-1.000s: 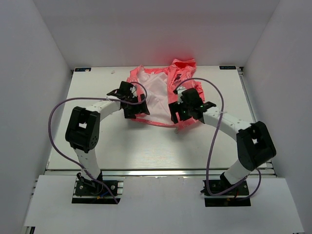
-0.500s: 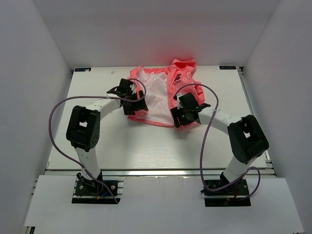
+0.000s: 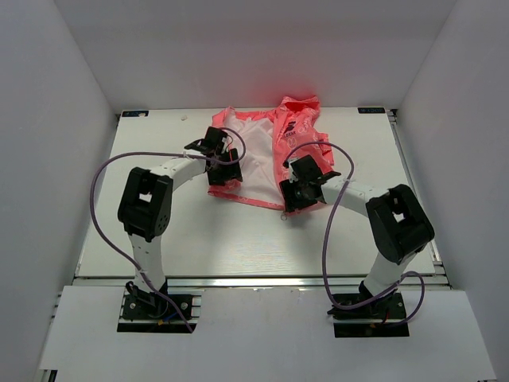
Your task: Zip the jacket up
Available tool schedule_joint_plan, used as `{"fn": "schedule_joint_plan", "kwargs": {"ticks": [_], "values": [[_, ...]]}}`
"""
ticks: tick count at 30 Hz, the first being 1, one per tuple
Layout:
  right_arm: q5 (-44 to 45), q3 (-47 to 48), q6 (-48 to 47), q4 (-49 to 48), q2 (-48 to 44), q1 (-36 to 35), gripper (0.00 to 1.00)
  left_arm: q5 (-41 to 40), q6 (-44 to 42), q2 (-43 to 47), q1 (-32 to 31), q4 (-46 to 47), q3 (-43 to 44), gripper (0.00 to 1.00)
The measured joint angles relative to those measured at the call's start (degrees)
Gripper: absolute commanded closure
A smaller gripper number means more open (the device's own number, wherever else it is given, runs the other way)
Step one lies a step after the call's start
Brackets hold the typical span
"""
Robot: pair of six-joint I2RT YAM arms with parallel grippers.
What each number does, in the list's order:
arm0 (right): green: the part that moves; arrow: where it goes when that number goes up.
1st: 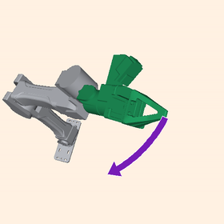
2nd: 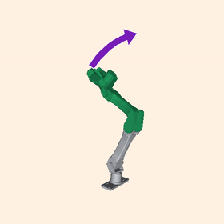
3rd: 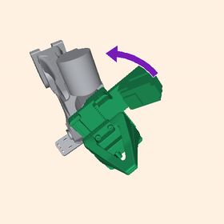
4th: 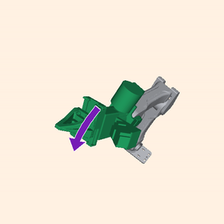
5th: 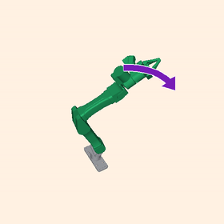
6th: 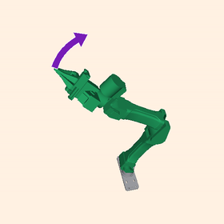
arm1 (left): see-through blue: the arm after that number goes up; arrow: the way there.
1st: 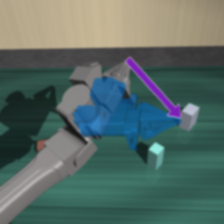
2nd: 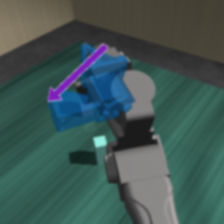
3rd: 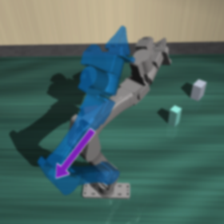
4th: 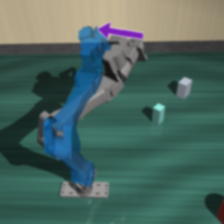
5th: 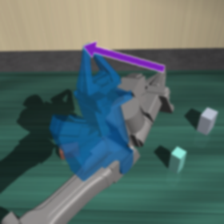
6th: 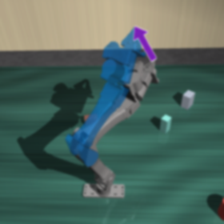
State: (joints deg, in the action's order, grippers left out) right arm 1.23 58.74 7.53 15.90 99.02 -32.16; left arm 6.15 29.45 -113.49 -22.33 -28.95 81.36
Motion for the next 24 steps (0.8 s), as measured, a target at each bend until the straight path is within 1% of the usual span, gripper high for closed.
{"fn": "schedule_joint_plan", "kwargs": {"ticks": [3, 5, 6, 9, 10, 12, 13, 14, 15, 16, 19, 21, 24], "values": [[-0.09, -0.04, 0.46, -0.46, 0.39, -0.02, 0.38, -1.33, -0.04, -0.79, -0.04, -0.74, 1.40, 0.28], [0.26, -0.04, 0.98, -0.92, 0.70, -0.11, 0.43, -1.92, -0.04, -1.20, -0.07, -0.94, 1.84, 0.29], [0.90, -0.04, 1.33, -1.05, 0.79, -0.17, 0.43, -2.14, -0.04, -1.46, -0.07, -1.01, 1.99, 0.32], [2.69, -0.04, 2.62, -1.22, 0.98, -0.57, 0.44, -2.54, -0.07, -2.25, -0.09, -1.16, 2.08, 0.36], [3.34, -0.04, 2.93, -1.33, 1.11, -0.68, 0.49, -2.62, -0.09, -2.51, -0.09, -1.20, 2.10, 0.39], [5.01, -0.11, 3.26, -1.84, 1.33, -1.14, 0.54, -2.78, -0.22, -2.86, -0.04, -1.42, 2.12, 0.41], [5.53, -0.17, 3.45, -2.10, 1.38, -1.33, 0.61, -2.78, -0.24, -2.97, -0.04, -1.49, 2.19, 0.44], [6.23, -0.42, 3.67, -2.60, 1.38, -1.38, 0.66, -2.80, -0.26, -3.10, -0.07, -1.49, 2.21, 0.45], [6.71, -0.61, 3.93, -2.97, 1.36, -1.40, 0.73, -2.80, -0.37, -3.21, -0.07, -1.53, 2.29, 0.47], [7.13, -0.83, 4.20, -3.52, 1.33, -1.40, 0.77, -2.78, -0.46, -3.32, -0.07, -1.53, 2.38, 0.51], [7.54, -1.16, 4.94, -4.09, 1.14, -1.36, 0.90, -2.75, -0.70, -3.41, -0.07, -1.53, 2.58, 0.52], [7.61, -1.20, 5.35, -4.00, 0.90, -1.36, 0.93, -2.71, -0.74, -3.43, -0.07, -1.51, 2.82, 0.52], [7.50, -1.20, 5.49, -3.10, 0.44, -1.38, 0.93, -2.64, -0.94, -3.43, -0.07, -1.51, 2.89, 0.54]]}}
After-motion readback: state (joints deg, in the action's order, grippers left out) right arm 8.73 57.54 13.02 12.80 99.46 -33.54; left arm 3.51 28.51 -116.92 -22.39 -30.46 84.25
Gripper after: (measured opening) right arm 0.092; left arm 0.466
